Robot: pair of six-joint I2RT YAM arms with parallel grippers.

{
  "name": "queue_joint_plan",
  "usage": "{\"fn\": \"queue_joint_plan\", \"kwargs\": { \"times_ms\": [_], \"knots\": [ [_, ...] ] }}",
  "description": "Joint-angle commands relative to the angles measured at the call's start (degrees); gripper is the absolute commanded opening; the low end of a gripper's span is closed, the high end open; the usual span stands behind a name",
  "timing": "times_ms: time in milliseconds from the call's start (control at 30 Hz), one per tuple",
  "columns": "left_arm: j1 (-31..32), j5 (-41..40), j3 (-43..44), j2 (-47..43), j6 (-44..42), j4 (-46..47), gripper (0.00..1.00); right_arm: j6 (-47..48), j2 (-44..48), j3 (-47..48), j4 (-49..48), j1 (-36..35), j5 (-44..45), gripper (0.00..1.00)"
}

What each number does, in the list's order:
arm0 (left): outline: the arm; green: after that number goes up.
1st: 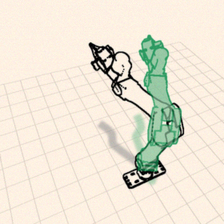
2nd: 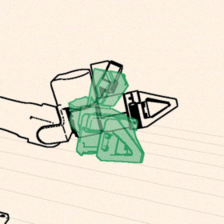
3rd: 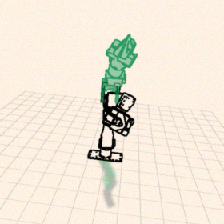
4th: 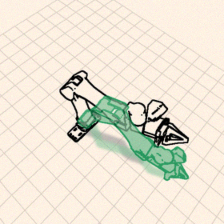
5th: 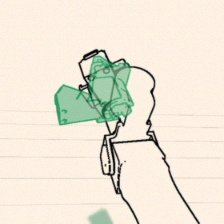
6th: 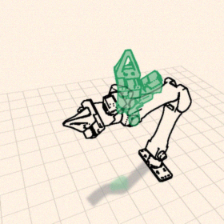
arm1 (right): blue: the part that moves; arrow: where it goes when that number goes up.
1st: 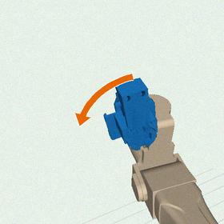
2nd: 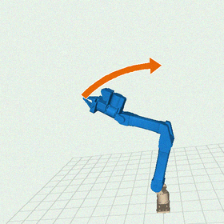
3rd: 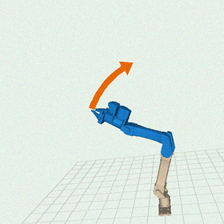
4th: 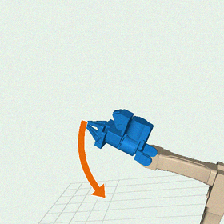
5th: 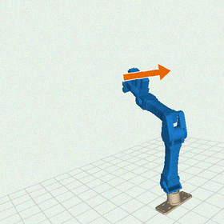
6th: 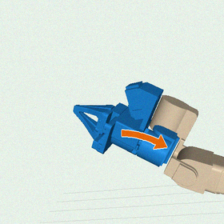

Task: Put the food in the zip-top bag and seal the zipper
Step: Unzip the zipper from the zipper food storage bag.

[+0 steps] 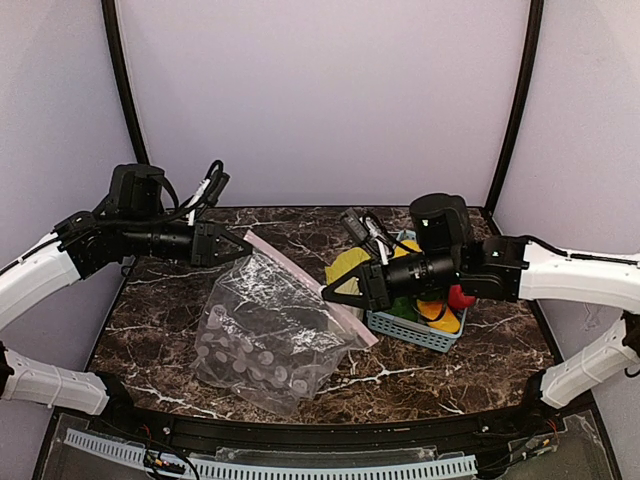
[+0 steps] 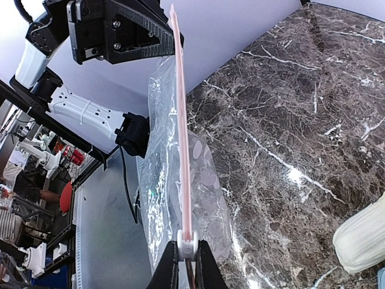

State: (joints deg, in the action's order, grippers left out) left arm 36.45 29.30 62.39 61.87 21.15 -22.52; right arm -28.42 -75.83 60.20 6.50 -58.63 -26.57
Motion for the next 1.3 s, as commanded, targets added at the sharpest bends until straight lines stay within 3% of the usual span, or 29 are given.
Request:
{"fn": "queue_joint_plan", "kwargs": {
  "times_ms": [0,1267],
  "knots": [
    [-2.2,-4.6,0.4,-1.5,-1.3,-0.7,0.01,-0.9,2.5,-2.3,3.0,-0.6,0.5,0.03],
    [-5.8,-4.1,6.6,-1.1,-5.0,-4.7,0.01,-2.5,5.3,-6.9,4.1,-1.5,-0.2,0.04]
  ]
}}
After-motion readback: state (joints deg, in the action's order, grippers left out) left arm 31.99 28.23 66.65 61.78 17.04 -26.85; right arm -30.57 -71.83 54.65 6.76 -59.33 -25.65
